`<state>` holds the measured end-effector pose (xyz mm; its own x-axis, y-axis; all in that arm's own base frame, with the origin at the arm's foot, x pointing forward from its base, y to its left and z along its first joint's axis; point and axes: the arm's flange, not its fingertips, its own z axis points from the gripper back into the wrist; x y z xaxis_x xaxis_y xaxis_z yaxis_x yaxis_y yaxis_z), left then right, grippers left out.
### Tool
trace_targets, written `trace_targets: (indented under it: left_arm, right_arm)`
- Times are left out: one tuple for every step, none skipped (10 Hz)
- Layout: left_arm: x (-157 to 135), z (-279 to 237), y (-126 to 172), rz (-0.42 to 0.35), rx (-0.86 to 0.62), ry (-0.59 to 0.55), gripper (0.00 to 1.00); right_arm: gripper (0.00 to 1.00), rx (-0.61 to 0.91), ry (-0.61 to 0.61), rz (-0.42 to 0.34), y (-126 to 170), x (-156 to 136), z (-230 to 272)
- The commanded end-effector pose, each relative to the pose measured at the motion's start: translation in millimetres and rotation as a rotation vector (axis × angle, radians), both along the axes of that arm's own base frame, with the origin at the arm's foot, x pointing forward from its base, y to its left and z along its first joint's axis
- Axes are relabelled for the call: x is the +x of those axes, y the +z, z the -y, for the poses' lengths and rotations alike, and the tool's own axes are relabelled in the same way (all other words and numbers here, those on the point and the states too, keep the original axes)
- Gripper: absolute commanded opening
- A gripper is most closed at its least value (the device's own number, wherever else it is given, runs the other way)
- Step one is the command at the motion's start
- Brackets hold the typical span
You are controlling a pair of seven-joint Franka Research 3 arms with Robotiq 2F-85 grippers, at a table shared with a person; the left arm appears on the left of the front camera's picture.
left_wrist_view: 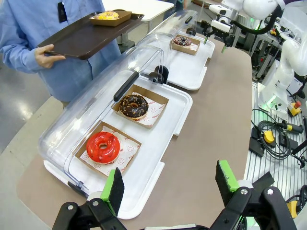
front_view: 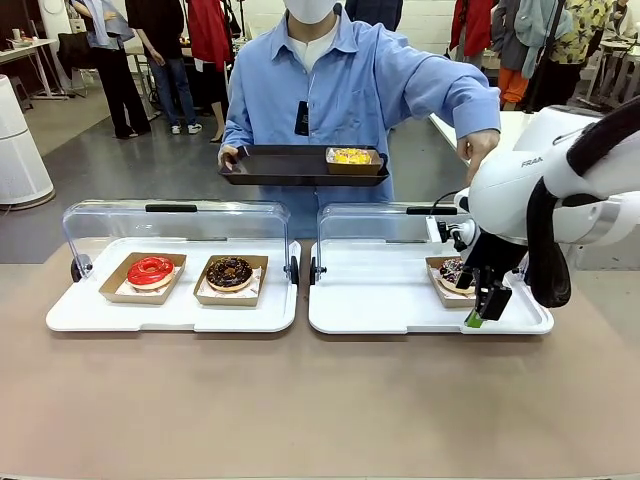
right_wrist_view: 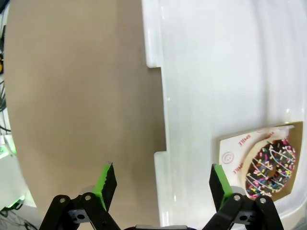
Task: Provide the desired donut to the person.
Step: Pick up and lift the Paper togo box containing the Donut pointed at by the person.
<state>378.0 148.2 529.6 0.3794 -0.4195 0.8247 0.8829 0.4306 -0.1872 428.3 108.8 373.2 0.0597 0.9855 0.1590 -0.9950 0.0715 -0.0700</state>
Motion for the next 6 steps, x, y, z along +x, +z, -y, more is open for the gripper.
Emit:
trace_targets:
  left_arm:
    - [0,-1,1,0.015,-0.018,-0.003,1.0]
    - [0,-1,1,0.015,-0.018,-0.003,1.0]
    - [0,-1,1,0.015,-0.018,-0.003,1.0]
    - [0,-1,1,0.015,-0.018,-0.003,1.0]
    - [0,-1,1,0.015,-0.018,-0.003,1.0]
    - [0,-1,1,0.015,-0.018,-0.003,1.0]
  right_arm:
    - [1.0,-0.045,-0.042,0.009,-1,17,-5]
    - [1.0,-0.073,-0.079,0.012,0,20,-7]
    - [1.0,-0.007,-0.012,-0.001,-3,7,-1]
    - [1.0,-0.007,-0.012,-0.001,-3,7,-1]
    - [1.0,-0.007,-0.012,-0.001,-3,7,-1]
    - [1.0,-0.007,-0.012,-0.001,-3,7,-1]
